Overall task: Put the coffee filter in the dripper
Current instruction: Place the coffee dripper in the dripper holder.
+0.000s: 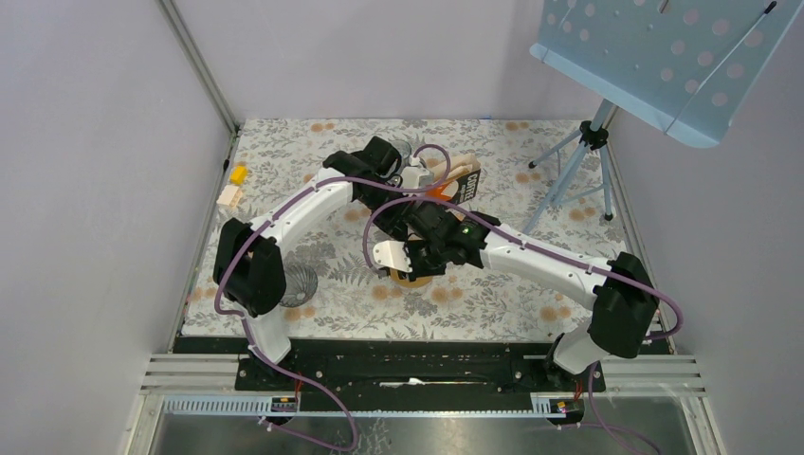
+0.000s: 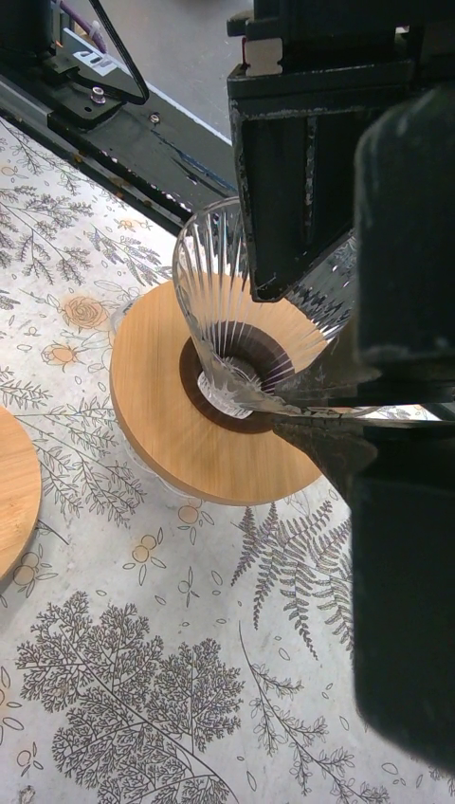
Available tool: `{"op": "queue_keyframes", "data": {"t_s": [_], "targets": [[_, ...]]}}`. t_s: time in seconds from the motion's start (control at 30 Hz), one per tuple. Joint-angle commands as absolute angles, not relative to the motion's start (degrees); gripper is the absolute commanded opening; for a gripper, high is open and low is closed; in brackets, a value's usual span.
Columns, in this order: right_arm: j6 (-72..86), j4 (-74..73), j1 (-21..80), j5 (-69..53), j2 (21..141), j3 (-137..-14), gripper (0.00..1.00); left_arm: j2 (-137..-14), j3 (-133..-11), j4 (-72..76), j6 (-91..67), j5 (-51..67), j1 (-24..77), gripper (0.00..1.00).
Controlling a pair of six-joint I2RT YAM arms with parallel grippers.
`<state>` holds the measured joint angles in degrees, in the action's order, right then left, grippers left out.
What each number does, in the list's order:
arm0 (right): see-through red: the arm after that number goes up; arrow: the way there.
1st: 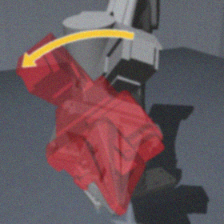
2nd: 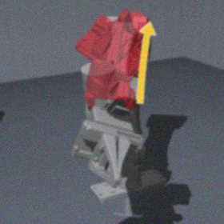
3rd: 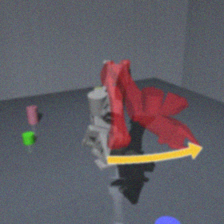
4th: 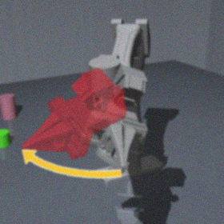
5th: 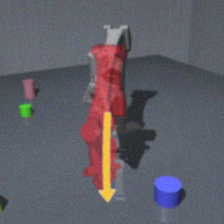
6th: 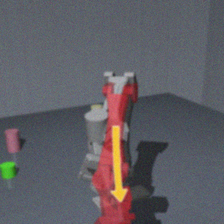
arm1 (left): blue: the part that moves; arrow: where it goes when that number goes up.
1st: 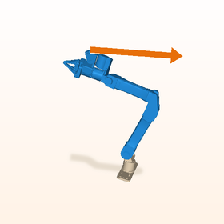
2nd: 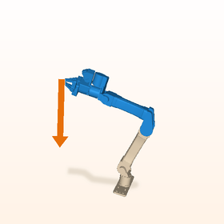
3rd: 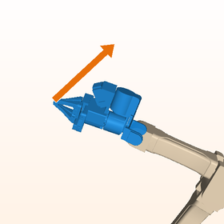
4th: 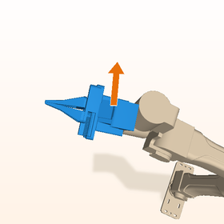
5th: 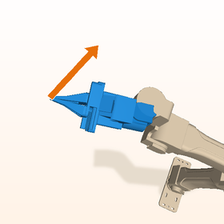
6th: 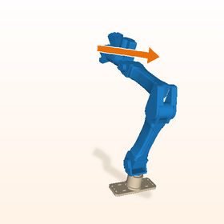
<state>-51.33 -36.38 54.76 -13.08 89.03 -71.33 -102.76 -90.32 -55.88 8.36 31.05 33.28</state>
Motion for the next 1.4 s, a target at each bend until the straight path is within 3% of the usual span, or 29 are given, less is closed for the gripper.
{"op": "queue_keyframes", "data": {"t_s": [0.0, 0.8, 1.0, 1.2, 1.37], "targets": [[-50.74, -36.42, 55.11, -12.39, 90.16, -68.95, 0.17, -102.97, -89.13, -55.43, 8.87, 29.27, 34.26, 0.00], [-49.31, -35.96, 55.06, -11.49, 91.57, -66.57, 0.10, -101.37, -83.09, -52.70, 9.93, 25.87, 36.17, 0.00], [-48.60, -38.14, 55.11, -10.73, 90.44, -70.18, 0.22, -100.18, -85.77, -52.82, 9.77, 25.16, 36.22, 0.00], [-48.08, -40.09, 55.11, -9.84, 89.55, -73.08, 0.39, -99.94, -89.03, -53.90, 9.65, 24.63, 36.20, 0.08], [-47.81, -40.66, 55.18, -9.40, 89.20, -73.94, 0.46, -99.63, -90.14, -54.32, 9.58, 24.17, 36.20, 0.18]]}}
